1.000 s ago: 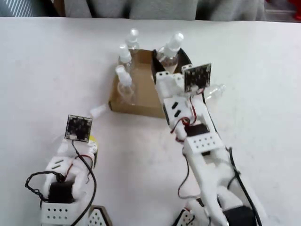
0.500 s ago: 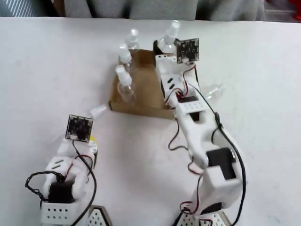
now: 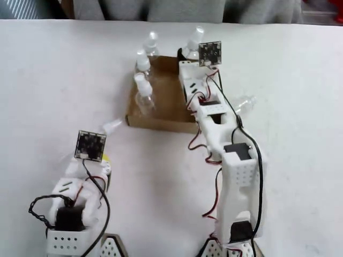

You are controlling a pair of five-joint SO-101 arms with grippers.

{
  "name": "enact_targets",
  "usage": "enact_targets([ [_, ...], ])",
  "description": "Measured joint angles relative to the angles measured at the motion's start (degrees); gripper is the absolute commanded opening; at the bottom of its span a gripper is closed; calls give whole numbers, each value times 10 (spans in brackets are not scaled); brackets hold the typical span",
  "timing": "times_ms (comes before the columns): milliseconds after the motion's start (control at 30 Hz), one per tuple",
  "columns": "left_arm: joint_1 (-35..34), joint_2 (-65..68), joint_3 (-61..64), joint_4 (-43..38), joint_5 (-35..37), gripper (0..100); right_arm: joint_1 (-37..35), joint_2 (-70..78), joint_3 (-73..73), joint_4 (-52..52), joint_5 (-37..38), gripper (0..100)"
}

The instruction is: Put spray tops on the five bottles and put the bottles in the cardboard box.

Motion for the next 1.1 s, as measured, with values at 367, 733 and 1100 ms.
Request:
enact_targets([
  [367, 0, 0, 0, 0, 0, 25, 6, 4, -2, 0, 0, 18],
  [733, 0, 0, 0, 0, 0, 25, 3, 4, -3, 14, 71, 21],
  [1100, 0, 0, 0, 0, 0, 24, -6, 4, -3, 14, 78, 202],
])
